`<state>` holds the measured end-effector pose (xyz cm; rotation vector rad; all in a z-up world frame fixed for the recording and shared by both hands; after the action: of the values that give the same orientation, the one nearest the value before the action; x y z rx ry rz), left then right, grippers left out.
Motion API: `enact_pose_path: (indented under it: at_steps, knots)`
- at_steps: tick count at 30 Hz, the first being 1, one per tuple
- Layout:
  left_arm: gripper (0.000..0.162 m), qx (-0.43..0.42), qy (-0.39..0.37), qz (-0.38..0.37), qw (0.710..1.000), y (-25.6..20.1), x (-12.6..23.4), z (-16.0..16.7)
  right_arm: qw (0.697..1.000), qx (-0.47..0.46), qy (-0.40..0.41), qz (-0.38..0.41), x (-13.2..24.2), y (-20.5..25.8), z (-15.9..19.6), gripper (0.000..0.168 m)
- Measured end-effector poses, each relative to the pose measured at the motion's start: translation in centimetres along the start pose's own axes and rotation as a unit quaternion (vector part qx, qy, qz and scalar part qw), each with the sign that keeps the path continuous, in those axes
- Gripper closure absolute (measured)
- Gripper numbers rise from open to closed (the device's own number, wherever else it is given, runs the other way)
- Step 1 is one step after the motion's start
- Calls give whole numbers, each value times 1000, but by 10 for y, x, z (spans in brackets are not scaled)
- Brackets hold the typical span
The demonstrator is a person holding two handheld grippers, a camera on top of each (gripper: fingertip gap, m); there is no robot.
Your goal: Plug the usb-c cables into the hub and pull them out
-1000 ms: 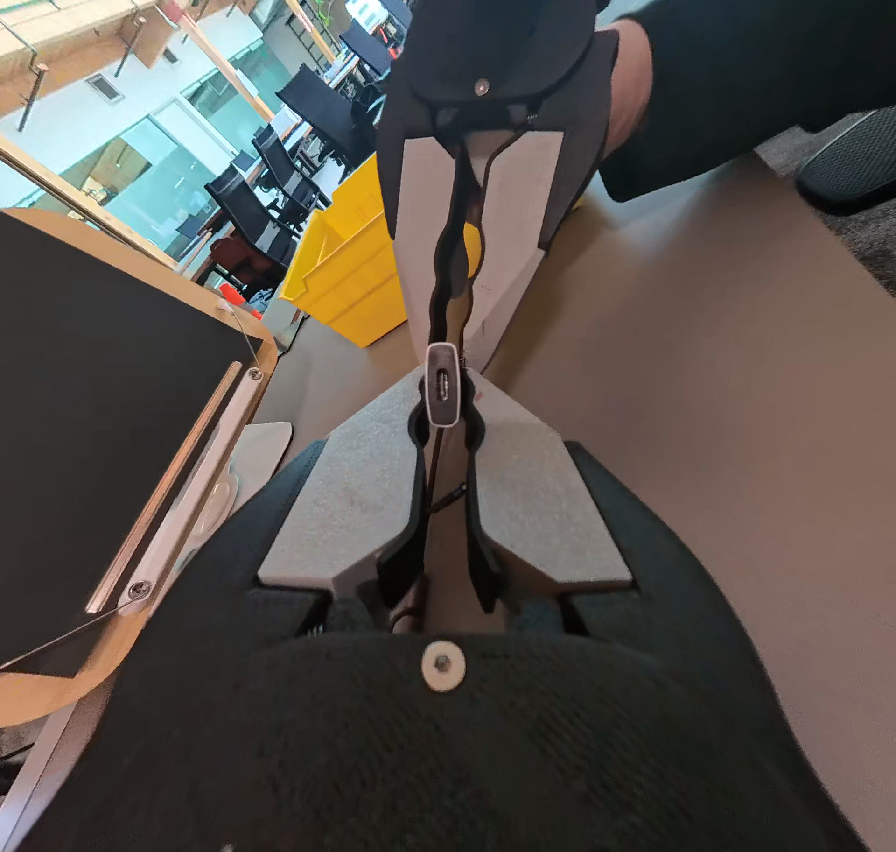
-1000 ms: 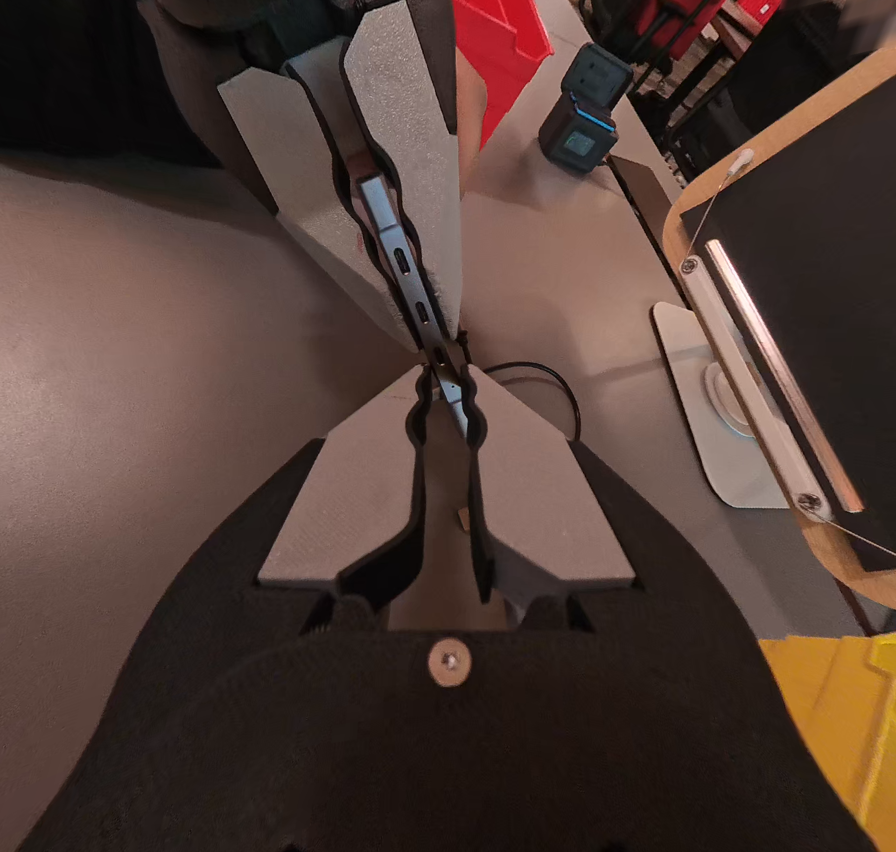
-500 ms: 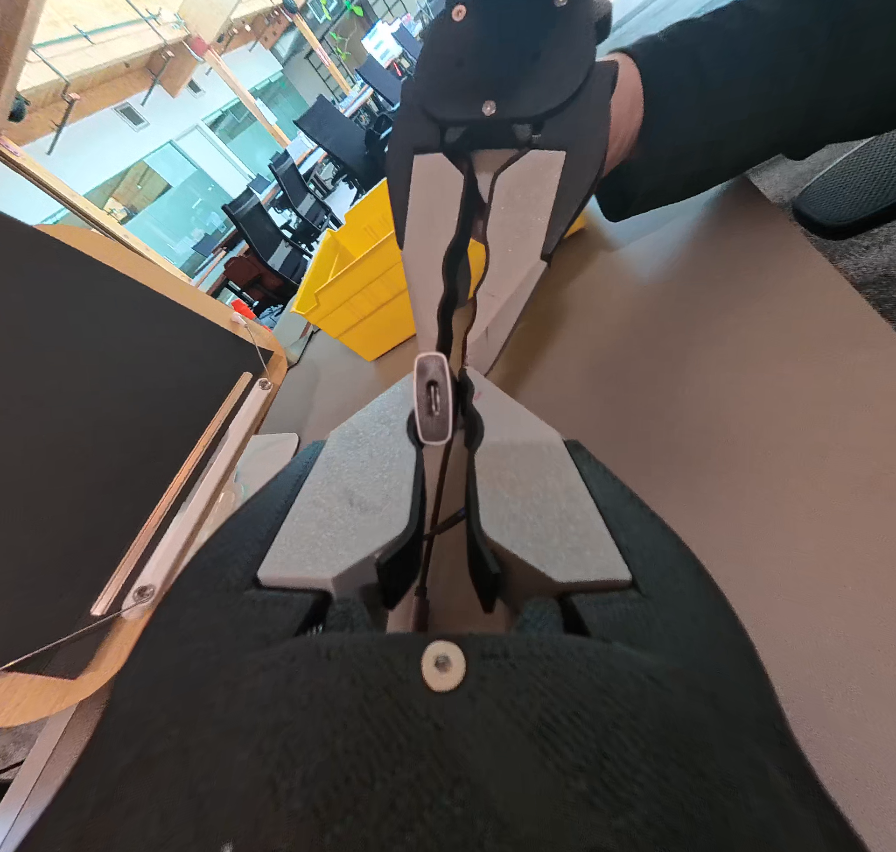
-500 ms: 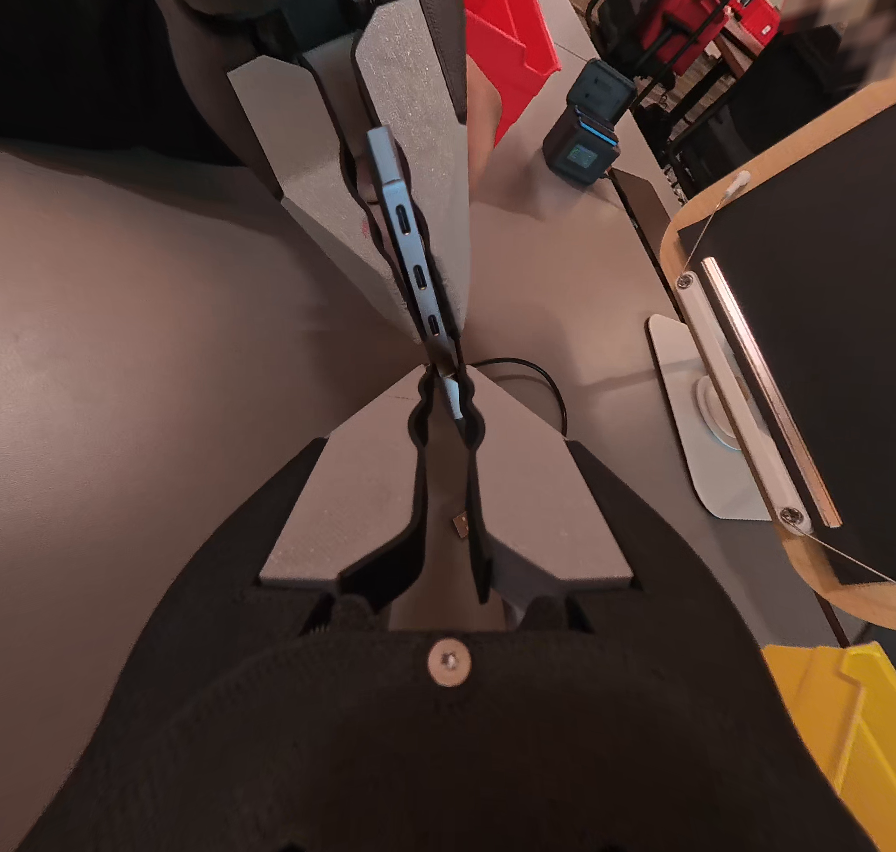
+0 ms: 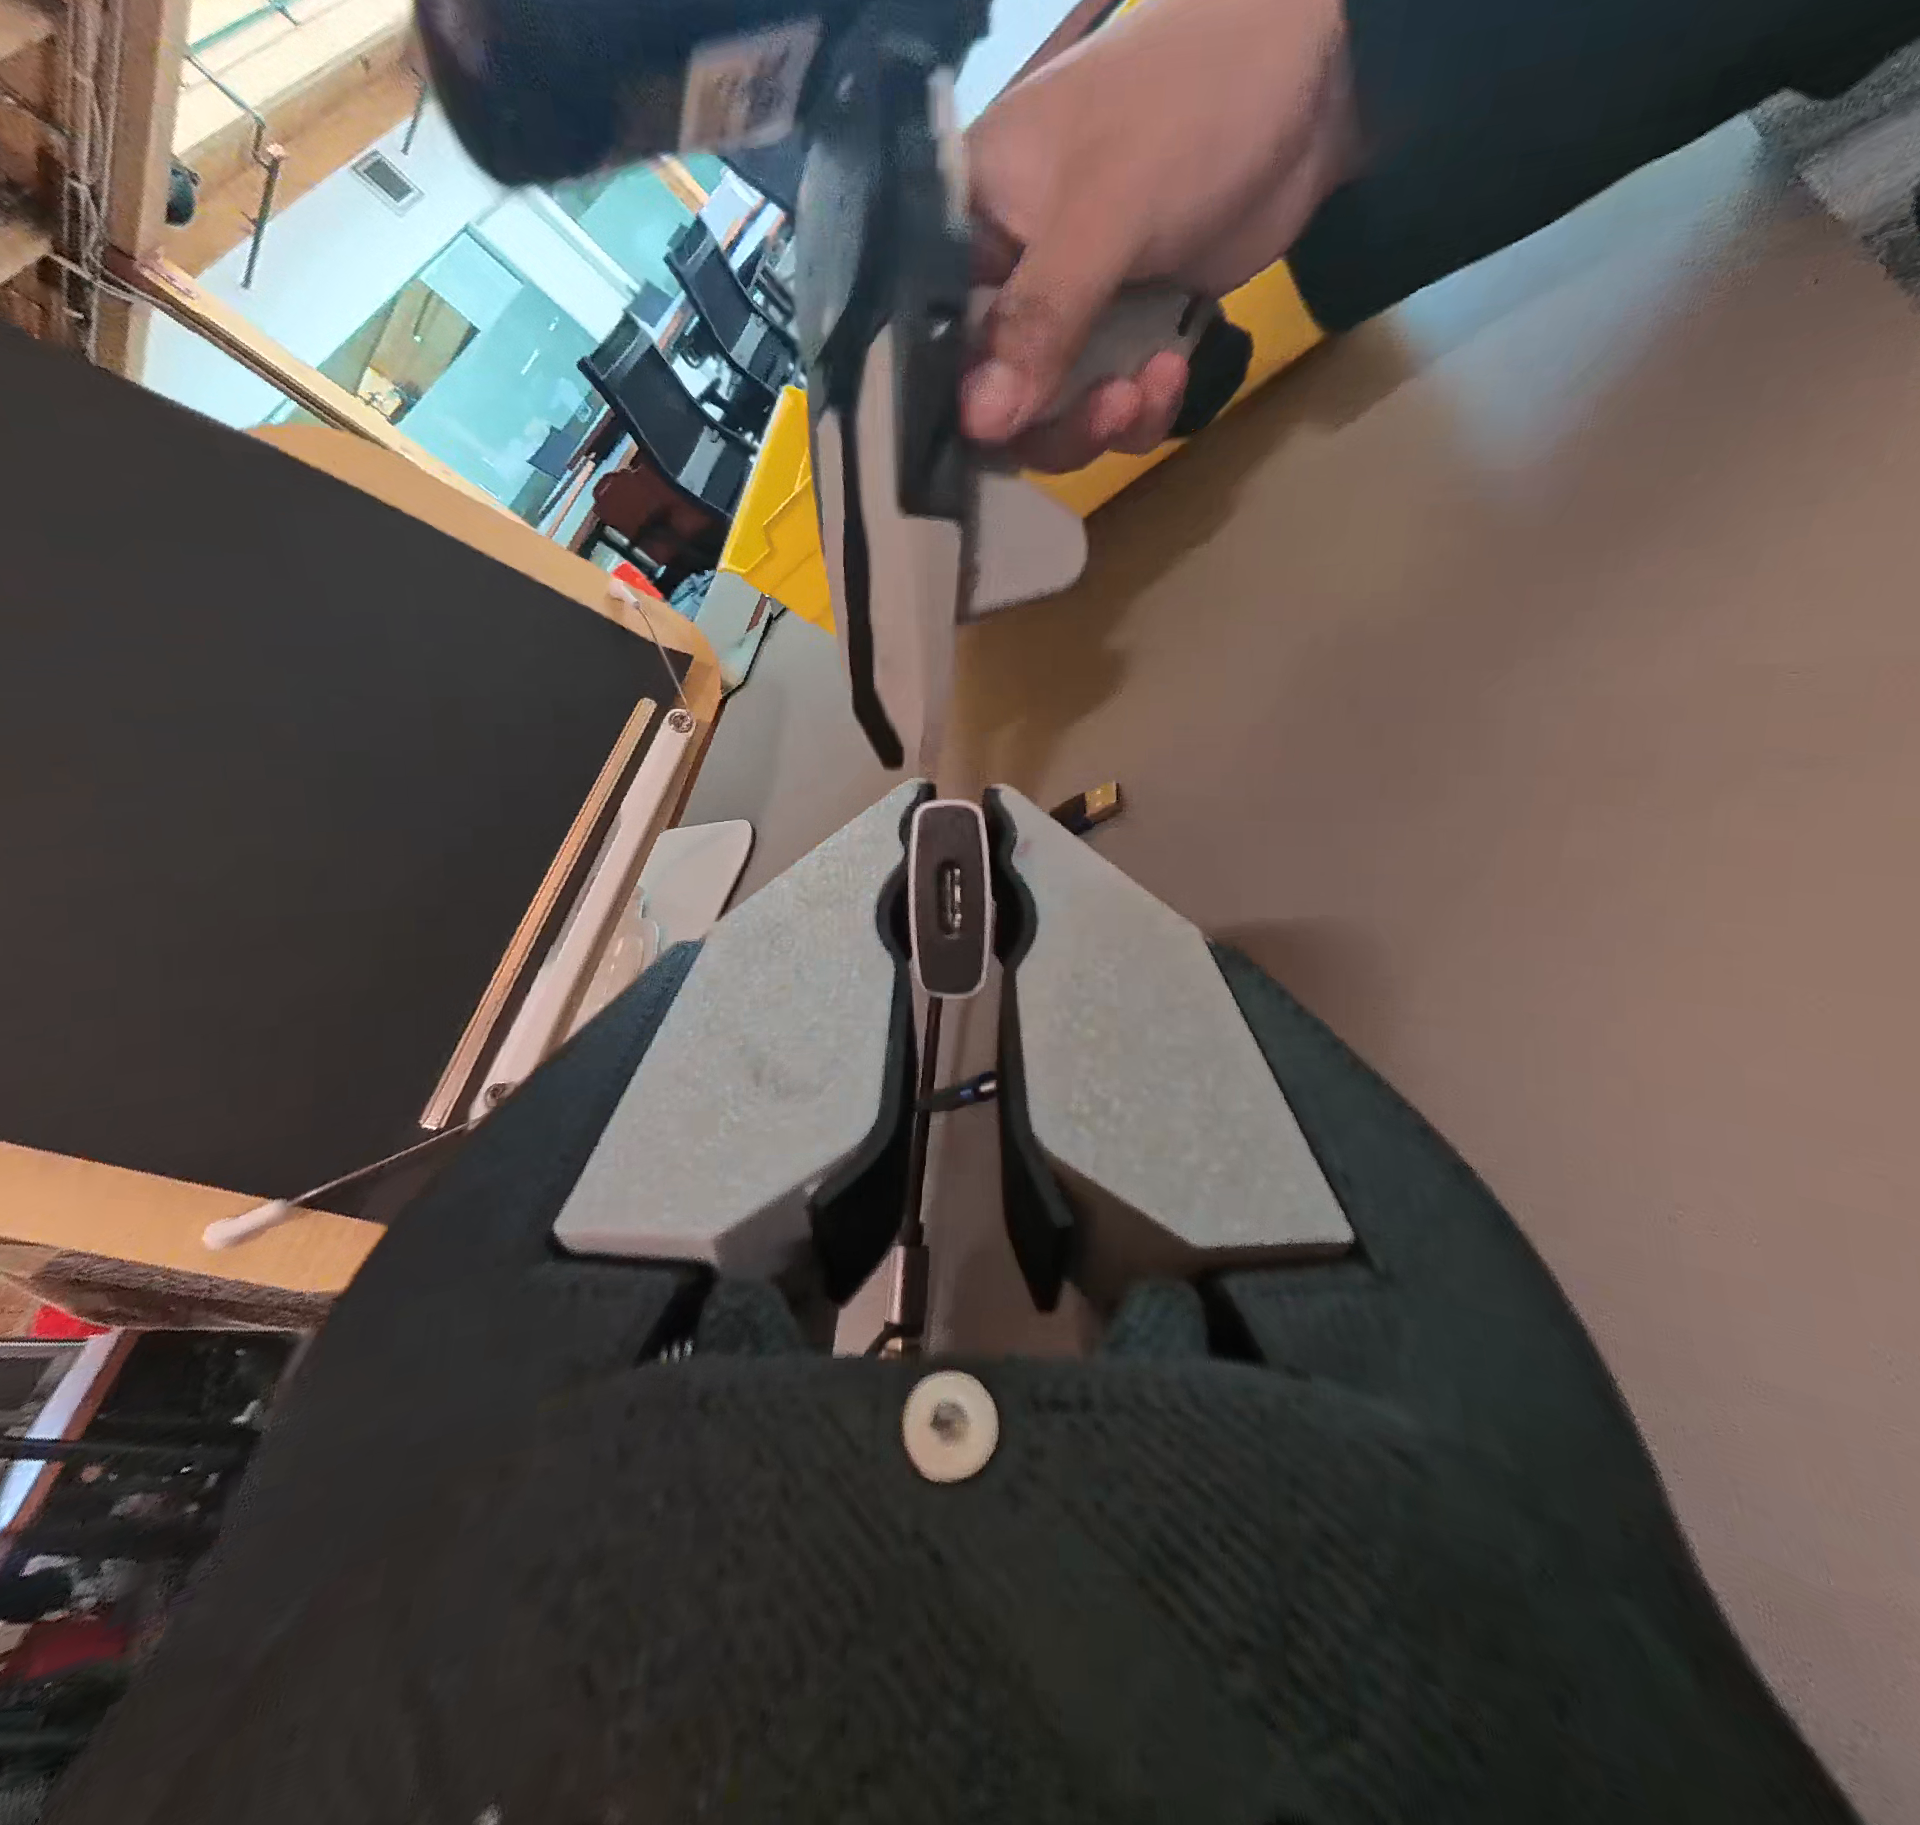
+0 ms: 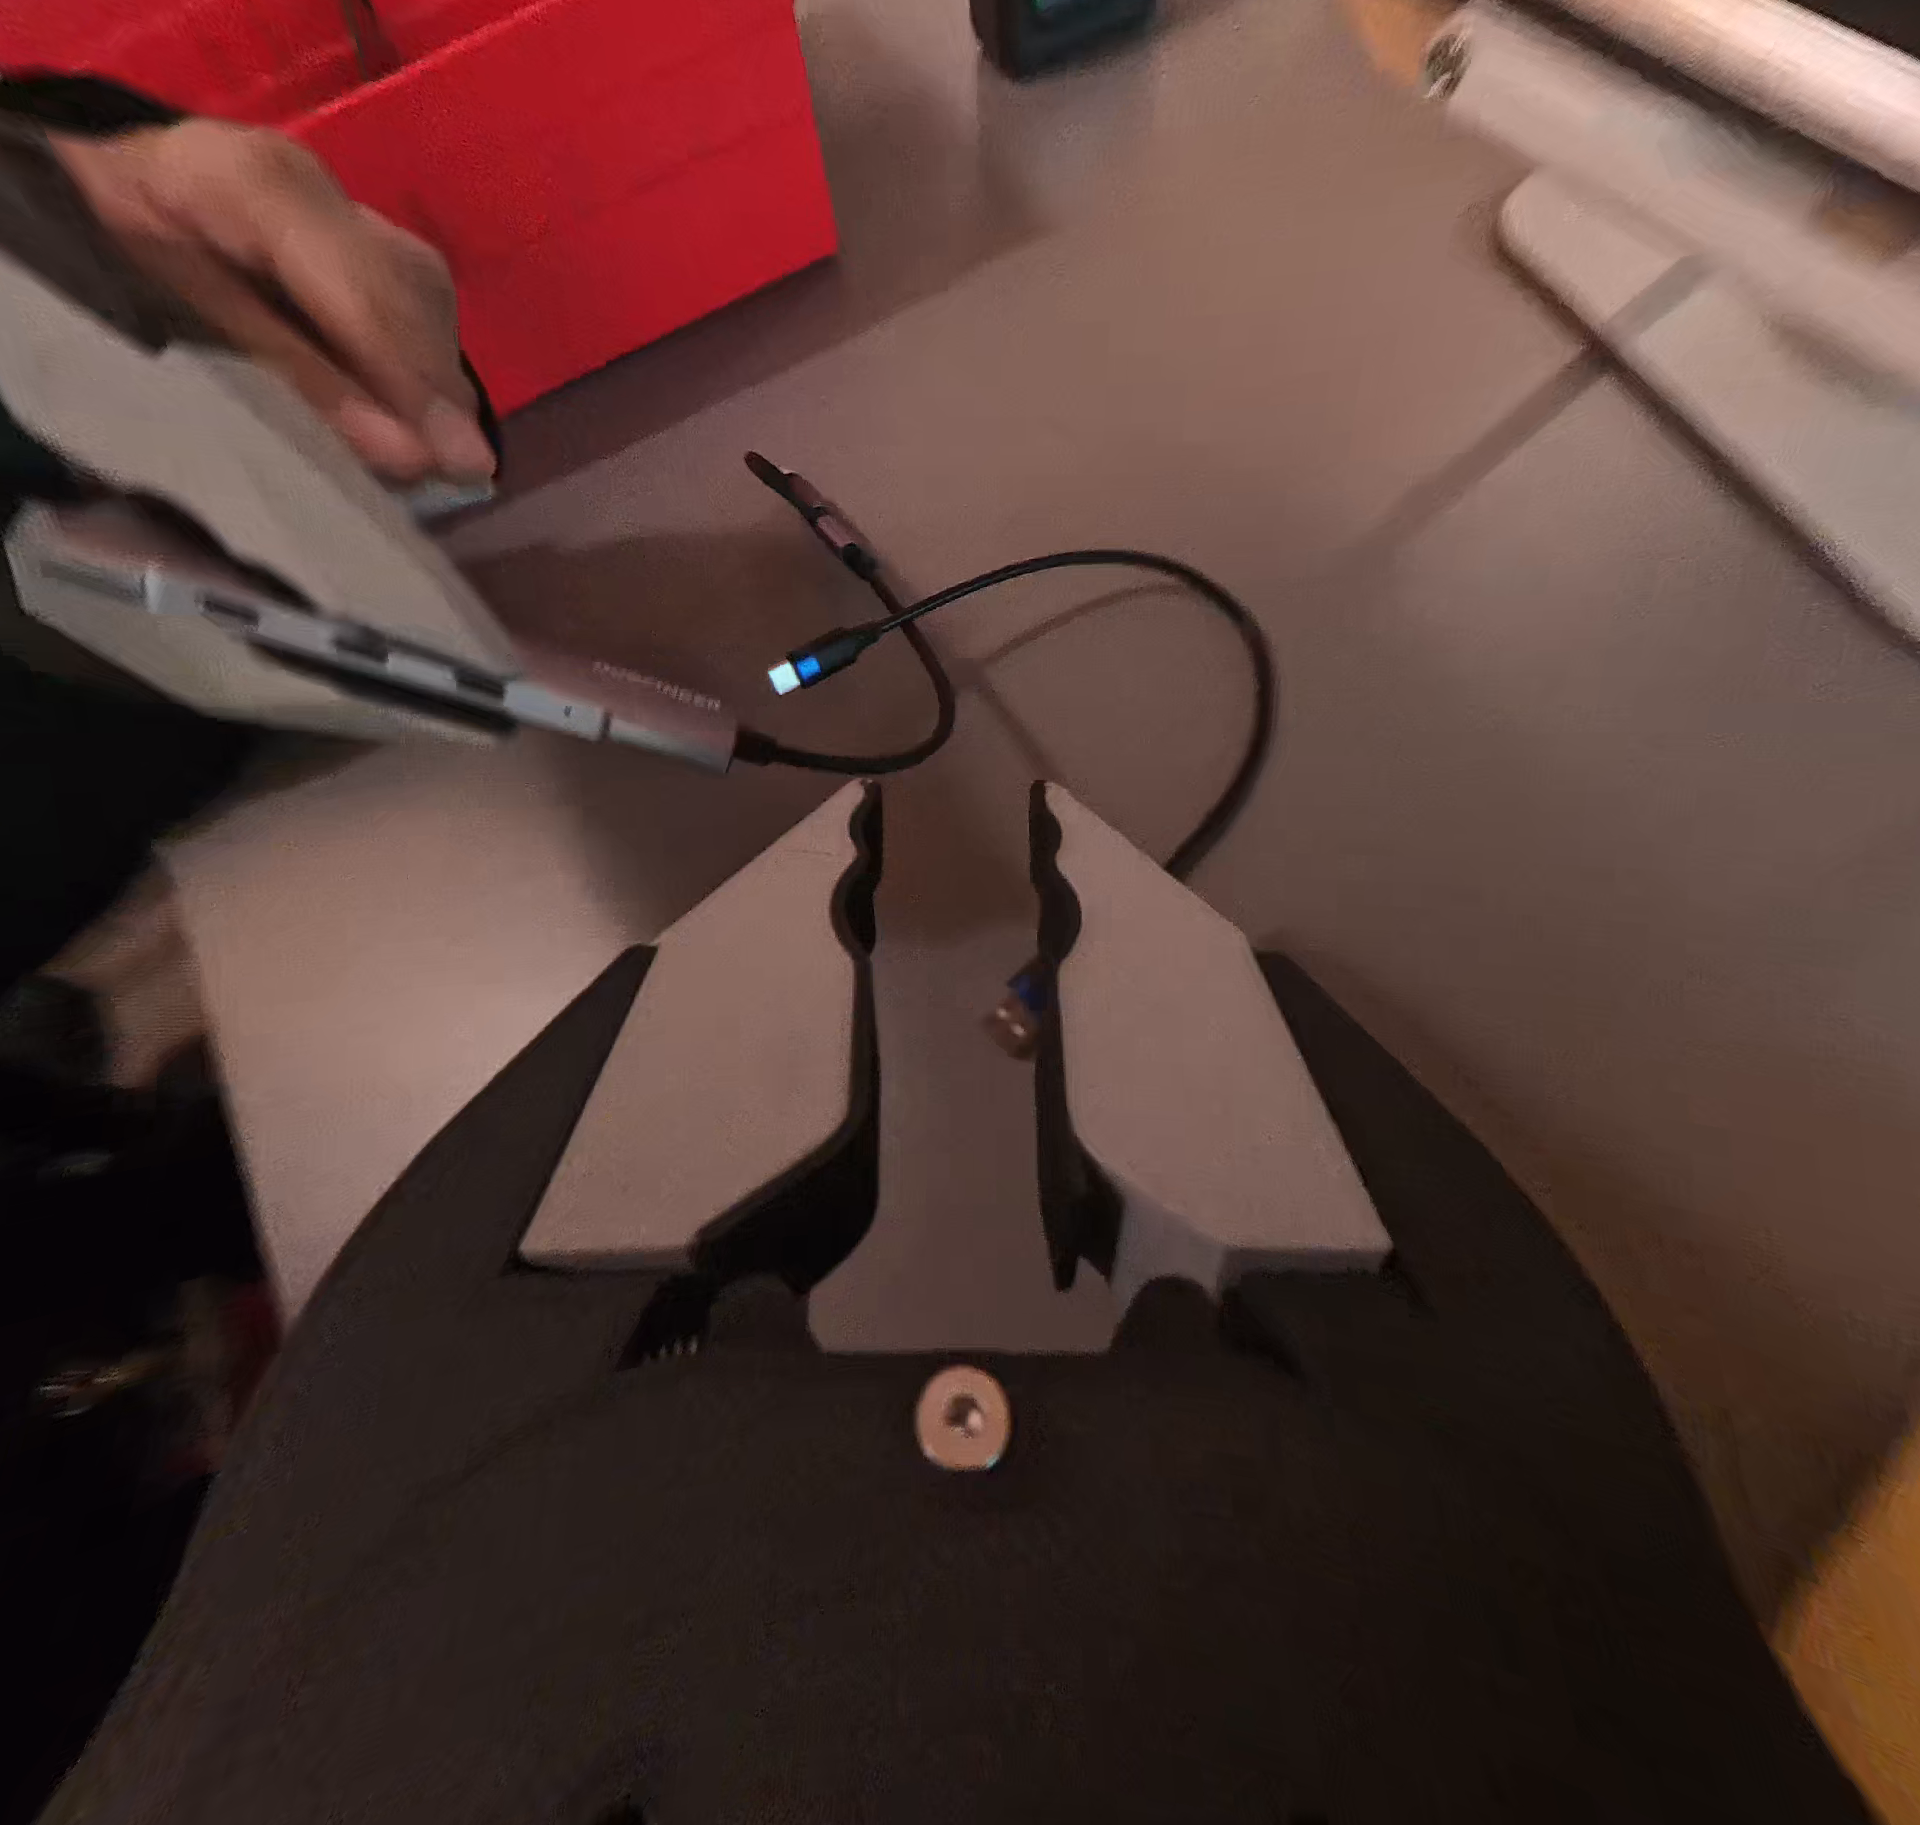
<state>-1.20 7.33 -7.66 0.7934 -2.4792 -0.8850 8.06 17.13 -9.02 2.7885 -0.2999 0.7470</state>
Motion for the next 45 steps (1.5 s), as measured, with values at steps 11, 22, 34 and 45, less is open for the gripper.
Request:
enact_pose_path:
  at_steps: [11,22,34,45]
  knots:
    - [155,-73,66,-24,995,-59,10,19,980,-149,108,-77,-82,15,10,134]
    - [155,-70,80,-40,994,-69,15,27,977,-152,126,-75,-118,20,5,150]
    - [155,-64,86,-61,992,-62,15,29,980,-144,103,-89,-128,20,4,166]
    - [155,55,125,-204,969,-13,29,44,941,-189,-185,-210,-58,24,-55,168]
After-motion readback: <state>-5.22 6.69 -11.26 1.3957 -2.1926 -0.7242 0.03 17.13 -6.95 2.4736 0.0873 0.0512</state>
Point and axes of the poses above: each gripper's, where its closed fingertips meet, x back along the fingers, z out of its underside, y = z × x across the jaws, the point moved 5 cm from there along x, back along the fingers, and after that the axes turned 5 degrees about -y, right-handed, at the moved point
